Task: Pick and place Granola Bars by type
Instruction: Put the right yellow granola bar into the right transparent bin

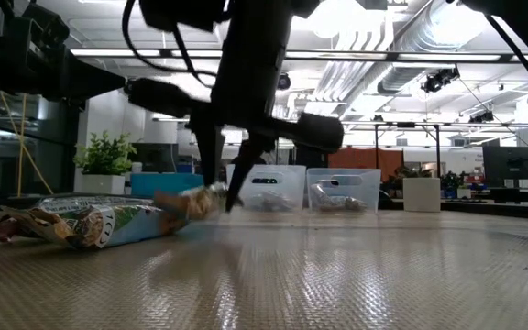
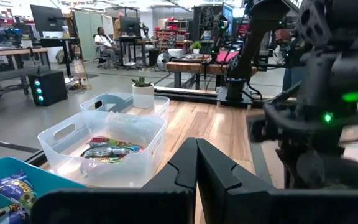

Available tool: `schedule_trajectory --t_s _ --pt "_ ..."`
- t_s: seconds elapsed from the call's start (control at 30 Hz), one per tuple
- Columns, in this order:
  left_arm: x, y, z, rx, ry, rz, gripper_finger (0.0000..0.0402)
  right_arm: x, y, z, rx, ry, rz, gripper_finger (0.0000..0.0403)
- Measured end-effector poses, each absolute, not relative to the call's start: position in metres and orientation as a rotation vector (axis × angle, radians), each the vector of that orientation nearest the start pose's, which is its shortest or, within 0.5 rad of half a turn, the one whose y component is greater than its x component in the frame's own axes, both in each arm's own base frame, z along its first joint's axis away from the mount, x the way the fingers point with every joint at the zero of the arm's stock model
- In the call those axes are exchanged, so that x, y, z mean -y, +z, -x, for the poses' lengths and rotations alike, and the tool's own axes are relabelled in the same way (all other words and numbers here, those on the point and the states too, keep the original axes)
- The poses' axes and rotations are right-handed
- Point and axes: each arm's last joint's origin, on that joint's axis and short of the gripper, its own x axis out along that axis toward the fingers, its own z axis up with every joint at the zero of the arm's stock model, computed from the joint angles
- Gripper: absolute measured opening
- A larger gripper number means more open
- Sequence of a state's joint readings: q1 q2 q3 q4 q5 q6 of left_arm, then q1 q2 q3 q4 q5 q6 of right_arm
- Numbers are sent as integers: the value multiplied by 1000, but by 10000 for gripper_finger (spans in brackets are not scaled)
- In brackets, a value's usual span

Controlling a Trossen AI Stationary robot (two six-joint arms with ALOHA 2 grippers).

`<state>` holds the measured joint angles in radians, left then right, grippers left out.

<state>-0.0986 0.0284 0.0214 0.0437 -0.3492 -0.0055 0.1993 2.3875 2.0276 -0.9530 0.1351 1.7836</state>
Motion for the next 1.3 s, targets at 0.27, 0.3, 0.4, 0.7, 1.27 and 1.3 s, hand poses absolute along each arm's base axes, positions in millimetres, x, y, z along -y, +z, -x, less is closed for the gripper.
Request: schedule_trajectory --t_s 0.27,0.3,0.4,0.7,1.27,1.3 --pt "0 173 -97 37 251 14 0 -90 182 -476 -878 -1033 -1261 43" --pt "0 173 -97 37 251 13 0 -90 185 -475 -872 -1025 -1257 43" --pt "0 173 -97 37 251 14 0 -89 195 -474 -846 -1002 -1234 43" --pt "0 173 -97 37 251 14 0 -83 246 -463 -711 -909 -1097 43" --pt "0 173 -97 38 250 14 0 -37 383 -404 -239 -939 -687 43" --pt "0 173 -97 38 251 14 0 -31 389 -399 -226 -950 -667 43"
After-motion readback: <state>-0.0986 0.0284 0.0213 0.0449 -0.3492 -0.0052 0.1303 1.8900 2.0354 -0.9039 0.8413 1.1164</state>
